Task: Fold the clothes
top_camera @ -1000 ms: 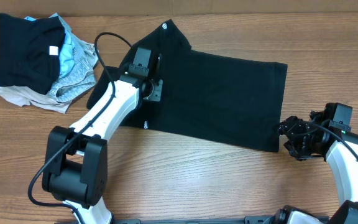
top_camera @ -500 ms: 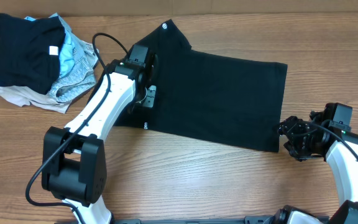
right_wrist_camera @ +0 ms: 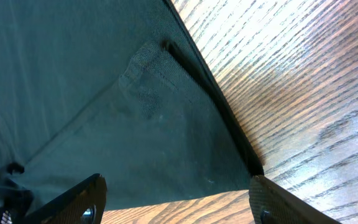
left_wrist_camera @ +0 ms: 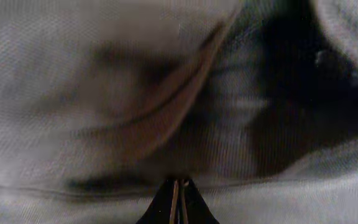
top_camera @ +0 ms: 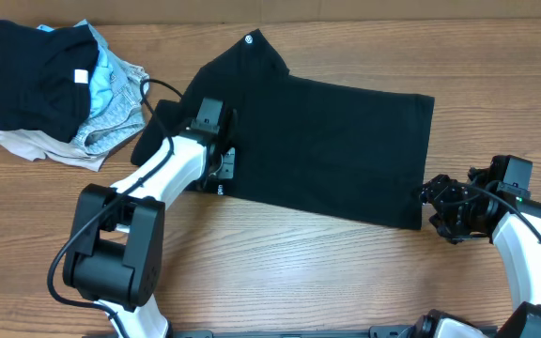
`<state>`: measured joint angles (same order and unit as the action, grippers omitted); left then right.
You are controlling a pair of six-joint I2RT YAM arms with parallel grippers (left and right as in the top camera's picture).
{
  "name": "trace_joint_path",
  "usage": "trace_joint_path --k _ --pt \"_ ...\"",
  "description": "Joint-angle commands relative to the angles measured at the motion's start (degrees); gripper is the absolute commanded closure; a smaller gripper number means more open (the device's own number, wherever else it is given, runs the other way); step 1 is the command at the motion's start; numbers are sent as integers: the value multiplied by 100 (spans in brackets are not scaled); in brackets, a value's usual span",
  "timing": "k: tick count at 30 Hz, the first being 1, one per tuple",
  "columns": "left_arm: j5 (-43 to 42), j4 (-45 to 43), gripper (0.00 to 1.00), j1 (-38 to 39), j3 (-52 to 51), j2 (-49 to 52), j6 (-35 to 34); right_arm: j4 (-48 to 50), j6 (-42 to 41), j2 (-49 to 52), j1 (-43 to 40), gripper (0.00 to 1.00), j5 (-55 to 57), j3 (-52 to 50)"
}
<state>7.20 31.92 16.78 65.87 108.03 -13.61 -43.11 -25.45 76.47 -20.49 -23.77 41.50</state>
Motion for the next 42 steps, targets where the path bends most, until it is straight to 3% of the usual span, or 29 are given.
trace_joint_path --k 1,7,10,12,18,22,24,27,34,42 --pt "116 -575 96 -37 -236 63 -188 17 39 7 31 23 -26 122" --pt "514 -2365 96 -37 -229 63 -133 48 44 7 31 23 -26 122" --pt "940 -2347 96 -63 249 46 -116 33 44 7 31 23 -26 122" --pt "879 -1919 96 -72 811 46 -20 11 155 7 31 23 -28 122" --pt "328 1141 93 -63 2581 46 94 -20 302 7 28 23 -26 122" --pt "358 2190 96 -79 2520 52 68 13 302 7 28 23 48 122" --pt "291 2293 96 -79 2238 52 70 9 299 7 28 23 127 122" --pt "122 1941 96 -79 1611 52 72 13 299 7 31 23 125 122" --pt "-549 -256 96 -79 273 72 74 11 297 7 31 23 125 122" --pt "-732 -1646 96 -79 42 728 -186 35 297 7 31 23 125 122"
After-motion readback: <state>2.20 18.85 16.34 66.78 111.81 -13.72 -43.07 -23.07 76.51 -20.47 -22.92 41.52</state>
